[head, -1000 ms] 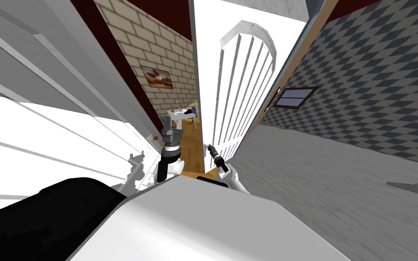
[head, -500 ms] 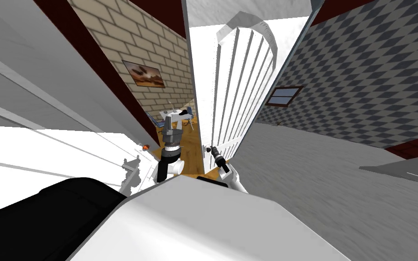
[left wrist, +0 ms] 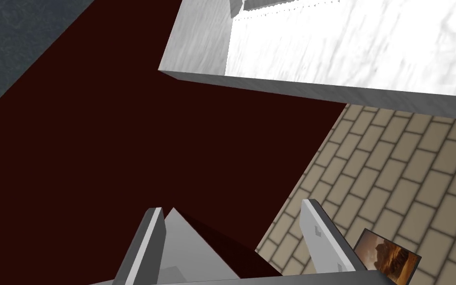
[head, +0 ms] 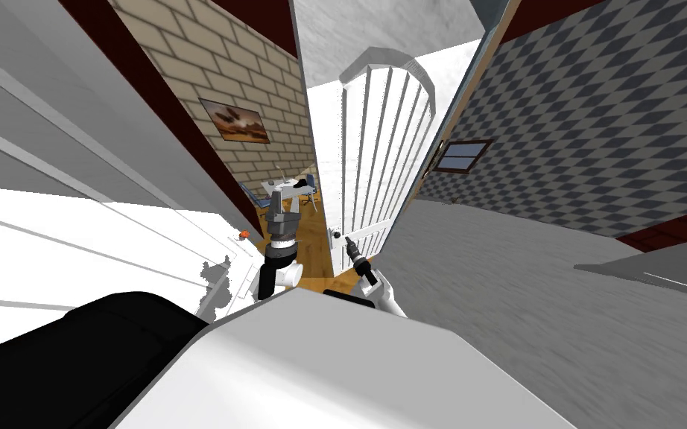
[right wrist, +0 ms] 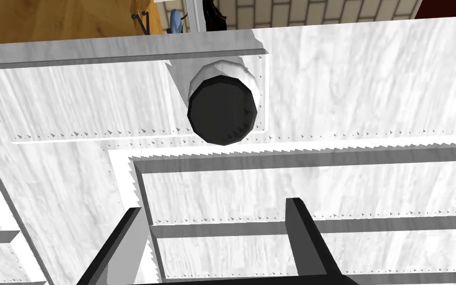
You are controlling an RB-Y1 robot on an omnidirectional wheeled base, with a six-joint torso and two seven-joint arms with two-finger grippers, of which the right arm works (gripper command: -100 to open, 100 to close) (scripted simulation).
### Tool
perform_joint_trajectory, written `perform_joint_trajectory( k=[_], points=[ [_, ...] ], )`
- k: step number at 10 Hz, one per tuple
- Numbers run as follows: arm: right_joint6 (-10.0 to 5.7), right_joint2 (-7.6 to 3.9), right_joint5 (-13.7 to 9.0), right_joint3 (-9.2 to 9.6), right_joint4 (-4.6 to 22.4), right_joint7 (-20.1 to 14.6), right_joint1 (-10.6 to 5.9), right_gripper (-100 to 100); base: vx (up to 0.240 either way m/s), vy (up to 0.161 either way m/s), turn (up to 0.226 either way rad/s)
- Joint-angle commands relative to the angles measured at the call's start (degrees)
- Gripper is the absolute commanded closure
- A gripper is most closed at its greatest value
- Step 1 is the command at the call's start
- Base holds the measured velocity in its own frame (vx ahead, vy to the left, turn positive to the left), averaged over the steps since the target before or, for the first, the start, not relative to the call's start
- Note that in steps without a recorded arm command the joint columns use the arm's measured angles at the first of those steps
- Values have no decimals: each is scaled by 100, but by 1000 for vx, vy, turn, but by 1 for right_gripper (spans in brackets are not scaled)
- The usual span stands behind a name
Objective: Push the door open
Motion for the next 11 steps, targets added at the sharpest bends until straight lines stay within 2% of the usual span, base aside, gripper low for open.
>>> perform_joint_trajectory(
  k=[1,3,4,8,11],
  points=[
    [12,-6,1,52,-47,-30,21,-100,-219,-118,-18],
    [37,20,3,128,-130,-70,59,-100,-237,-95,-22],
    [23,23,2,100,-77,-55,30,-100,-97,-45,1],
    [-29,5,0,27,12,-11,-5,-100,132,115,22],
    [-75,84,-1,-40,91,31,-39,-100,193,158,28]
  ],
)
